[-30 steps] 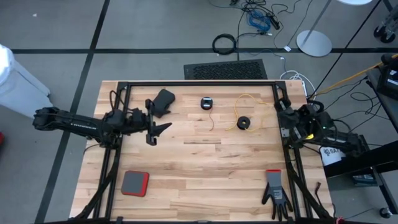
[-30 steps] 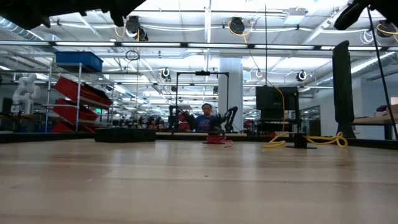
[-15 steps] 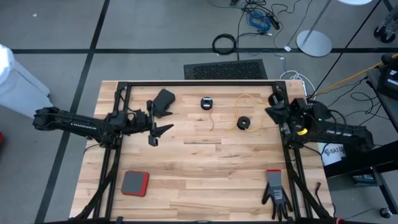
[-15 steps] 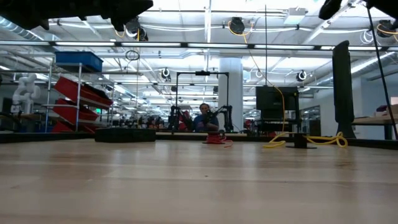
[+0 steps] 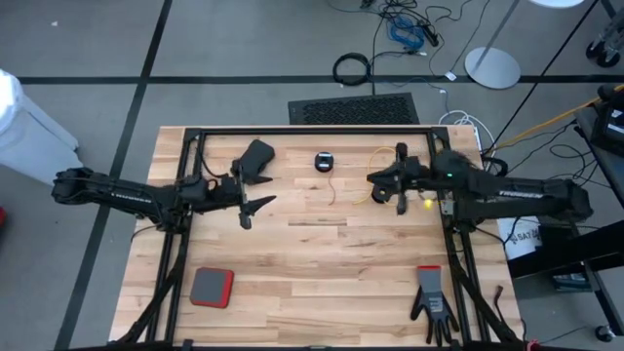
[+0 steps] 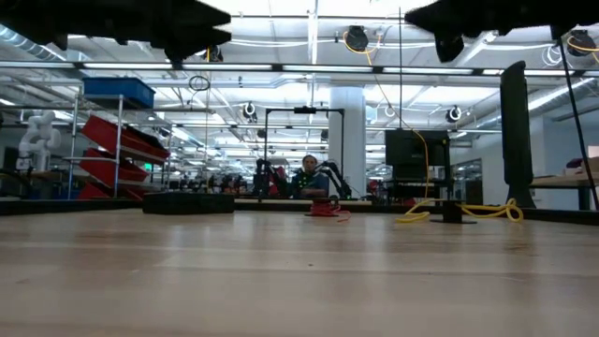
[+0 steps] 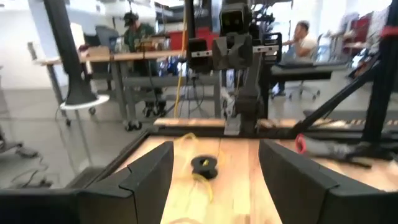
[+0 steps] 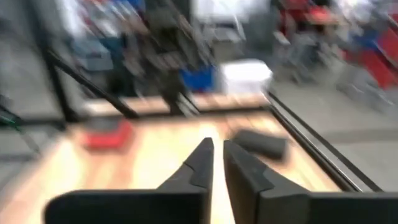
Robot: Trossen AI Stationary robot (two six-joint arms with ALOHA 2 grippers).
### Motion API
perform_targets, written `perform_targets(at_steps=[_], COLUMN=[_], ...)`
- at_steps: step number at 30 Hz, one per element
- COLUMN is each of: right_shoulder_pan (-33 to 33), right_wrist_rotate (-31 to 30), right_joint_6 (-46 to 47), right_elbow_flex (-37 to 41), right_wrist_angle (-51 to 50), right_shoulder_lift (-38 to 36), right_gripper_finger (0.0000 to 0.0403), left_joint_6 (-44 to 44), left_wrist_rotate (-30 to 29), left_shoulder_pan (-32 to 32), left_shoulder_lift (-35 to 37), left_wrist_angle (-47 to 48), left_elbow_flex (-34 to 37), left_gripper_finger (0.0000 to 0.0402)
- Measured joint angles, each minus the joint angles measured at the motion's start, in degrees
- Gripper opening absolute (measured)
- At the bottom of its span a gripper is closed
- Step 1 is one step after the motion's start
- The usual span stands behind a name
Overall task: Coil cords
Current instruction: Move the black case to the middle right
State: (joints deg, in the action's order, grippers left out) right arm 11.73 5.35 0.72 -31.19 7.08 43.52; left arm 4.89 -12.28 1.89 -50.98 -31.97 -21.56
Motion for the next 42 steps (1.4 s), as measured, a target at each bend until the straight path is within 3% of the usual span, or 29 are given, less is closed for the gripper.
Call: perform_targets(at_steps=[2,9,12,19,33,35,42], right_shoulder_pan=[-0.48,-1.92,-2.13,-2.06,-3.26,-3.86,-5.57], right_wrist_rotate=[-3.03,-5.30,-10.80,-24.47,-24.55,-24.57,-24.81], right_joint_6=[-2.35,-10.22,-12.50,-10.68,-7.15,-7.06,-7.22], right_elbow_flex=[-0.12,-0.15,-0.15,-0.15,-0.15,-0.15,-0.15], right_wrist_angle=[-3.54,-10.73,-16.36,-28.09,-27.94,-26.56,-18.47], right_shoulder_lift=[2.23,8.86,11.23,16.59,27.93,28.87,29.29], right_gripper_finger=[0.0054,0.0134,0.0151,0.0153,0.0146,0.0146,0.0146], left_joint_6=[-0.02,-0.07,-0.09,-1.18,-1.33,-1.26,2.95], left_wrist_rotate=[-0.76,-2.73,-2.92,-4.58,-5.21,-8.63,-34.52], left_shoulder_pan=[0.00,0.00,0.00,0.00,0.00,0.02,-1.18], left_shoulder_lift=[0.00,0.00,0.00,-3.44,-15.65,-15.86,-15.19], left_wrist_angle=[1.91,6.04,6.56,7.86,4.48,4.48,7.99], left_elbow_flex=[0.00,0.02,0.04,0.09,0.11,0.11,0.07], left_gripper_finger=[0.0244,0.0244,0.0244,0.0244,0.0244,0.0244,0.0244])
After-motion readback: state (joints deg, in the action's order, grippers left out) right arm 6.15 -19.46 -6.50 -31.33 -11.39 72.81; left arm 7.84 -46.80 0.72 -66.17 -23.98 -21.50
